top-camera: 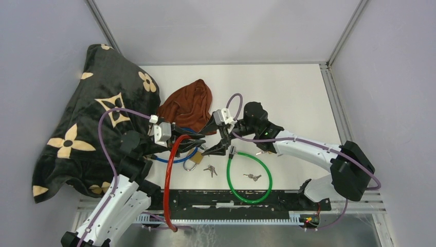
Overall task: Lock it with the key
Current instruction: Adjust the lock.
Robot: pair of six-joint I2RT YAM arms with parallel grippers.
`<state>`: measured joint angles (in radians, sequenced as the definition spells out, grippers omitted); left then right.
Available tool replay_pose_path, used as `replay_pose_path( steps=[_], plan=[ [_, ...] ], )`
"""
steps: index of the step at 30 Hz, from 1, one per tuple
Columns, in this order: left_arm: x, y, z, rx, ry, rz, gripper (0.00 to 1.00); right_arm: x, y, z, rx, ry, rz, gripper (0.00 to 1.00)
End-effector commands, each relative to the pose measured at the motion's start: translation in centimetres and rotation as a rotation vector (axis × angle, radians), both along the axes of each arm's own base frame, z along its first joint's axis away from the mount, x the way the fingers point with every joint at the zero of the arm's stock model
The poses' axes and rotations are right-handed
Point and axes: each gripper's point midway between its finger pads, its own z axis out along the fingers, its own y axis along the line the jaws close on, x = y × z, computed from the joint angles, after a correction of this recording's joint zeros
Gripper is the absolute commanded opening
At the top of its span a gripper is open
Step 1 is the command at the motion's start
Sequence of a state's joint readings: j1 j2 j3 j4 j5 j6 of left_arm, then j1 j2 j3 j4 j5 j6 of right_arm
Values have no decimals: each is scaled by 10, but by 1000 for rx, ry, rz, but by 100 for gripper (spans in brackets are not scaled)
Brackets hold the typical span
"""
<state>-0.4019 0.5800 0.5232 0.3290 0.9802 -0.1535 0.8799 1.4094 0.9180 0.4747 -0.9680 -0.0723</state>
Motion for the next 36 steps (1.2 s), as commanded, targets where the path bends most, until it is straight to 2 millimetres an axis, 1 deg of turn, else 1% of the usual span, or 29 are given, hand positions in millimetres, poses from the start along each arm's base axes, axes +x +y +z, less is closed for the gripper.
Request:
replay_pose_path(
  steps=[1,3,5,8,10,12,17,18,19,20,21,22,23,24,26,27,28,31,32,34,36],
  plan=[
    [-8,0,33,-50,-53,-21,2,2,7,19,58,25,18,75],
    [-8,0,34,-51,-53,-21,2,4,9,14,45,33,15,75],
    [-8,0,35,-52,-59,-19,2,3,9,13,43,40,17,75],
    [-6,0,34,-52,-60,-19,2,-1,10,21,73,53,42,72],
    [-6,-1,34,-51,-58,-19,2,-5,11,24,85,55,55,67],
    [-6,-1,34,-53,-62,-18,2,-6,12,23,83,57,60,56],
    [-6,0,39,-68,-78,-7,2,-3,14,13,45,52,52,31],
    [-5,0,40,-72,-78,-2,2,-2,14,14,44,46,45,21],
    [-5,1,39,-75,-72,4,2,0,15,16,47,44,31,8],
    [-2,1,40,-81,-66,21,2,5,16,17,46,44,0,0],
    [3,3,41,-91,-50,52,2,15,16,20,50,47,-68,0],
    [12,6,41,-107,-23,109,2,26,16,20,53,59,-149,0],
    [28,12,42,-134,6,203,2,40,13,25,77,68,-254,0],
    [38,17,41,-149,28,270,2,54,6,30,108,79,-378,0],
    [52,25,36,-170,66,363,2,72,-10,36,183,98,-580,0],
    [55,25,33,-174,89,372,2,72,-14,39,217,91,-636,0],
    [54,24,29,-179,123,361,2,78,-19,42,245,85,-716,0],
    [51,15,17,-185,231,321,2,90,-28,44,266,24,-904,0],
    [53,14,13,-184,256,325,2,91,-29,46,270,-4,-945,0],
    [59,15,7,-193,300,361,2,97,-35,44,270,-41,-1047,0],
    [66,18,7,-213,318,399,2,97,-35,42,264,-76,-1091,0]
  ],
)
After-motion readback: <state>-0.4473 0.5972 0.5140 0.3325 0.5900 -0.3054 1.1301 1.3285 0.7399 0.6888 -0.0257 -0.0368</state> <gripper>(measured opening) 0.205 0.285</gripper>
